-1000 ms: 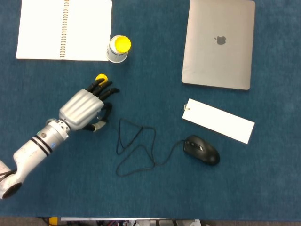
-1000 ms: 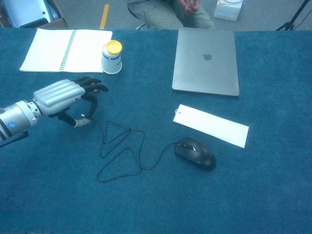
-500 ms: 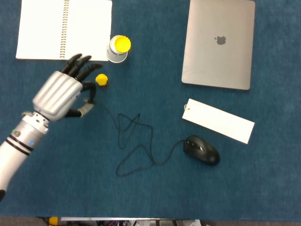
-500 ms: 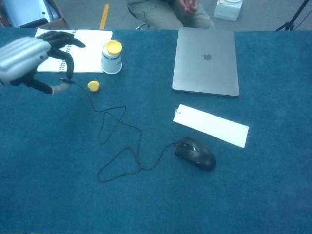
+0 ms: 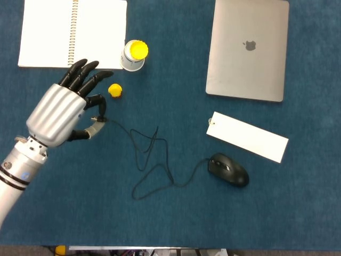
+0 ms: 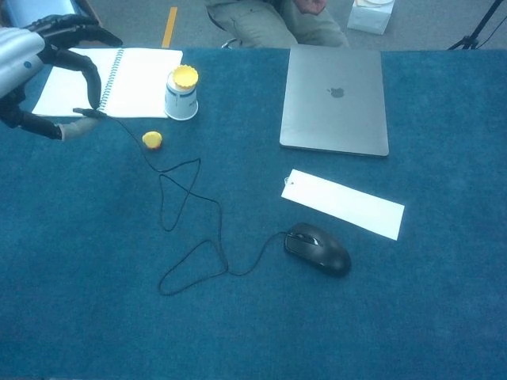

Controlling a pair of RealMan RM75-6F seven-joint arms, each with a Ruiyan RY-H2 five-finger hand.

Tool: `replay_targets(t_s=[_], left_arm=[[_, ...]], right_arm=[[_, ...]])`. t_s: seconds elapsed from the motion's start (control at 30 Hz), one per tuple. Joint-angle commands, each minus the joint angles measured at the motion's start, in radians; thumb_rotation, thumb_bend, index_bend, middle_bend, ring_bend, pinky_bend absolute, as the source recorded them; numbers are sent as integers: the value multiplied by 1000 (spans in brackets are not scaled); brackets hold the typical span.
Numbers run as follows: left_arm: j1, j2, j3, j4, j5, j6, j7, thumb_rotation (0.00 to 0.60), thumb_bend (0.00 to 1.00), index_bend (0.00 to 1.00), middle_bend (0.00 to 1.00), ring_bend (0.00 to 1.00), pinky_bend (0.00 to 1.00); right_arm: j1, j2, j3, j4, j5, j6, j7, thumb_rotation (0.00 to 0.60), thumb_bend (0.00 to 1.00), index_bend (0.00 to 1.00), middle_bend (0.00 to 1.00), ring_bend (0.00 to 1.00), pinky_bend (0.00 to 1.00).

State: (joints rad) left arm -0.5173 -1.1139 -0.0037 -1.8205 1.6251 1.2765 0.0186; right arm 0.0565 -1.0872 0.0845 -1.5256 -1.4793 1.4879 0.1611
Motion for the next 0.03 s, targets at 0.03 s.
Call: replay_targets(t_s=[0.03], left_arm=[[2, 0, -2, -1, -3, -8, 4, 600, 331, 588, 146, 0, 0]], right_arm=[[-1, 0, 0, 1, 1, 1, 2, 600, 370, 696, 493, 335, 415]])
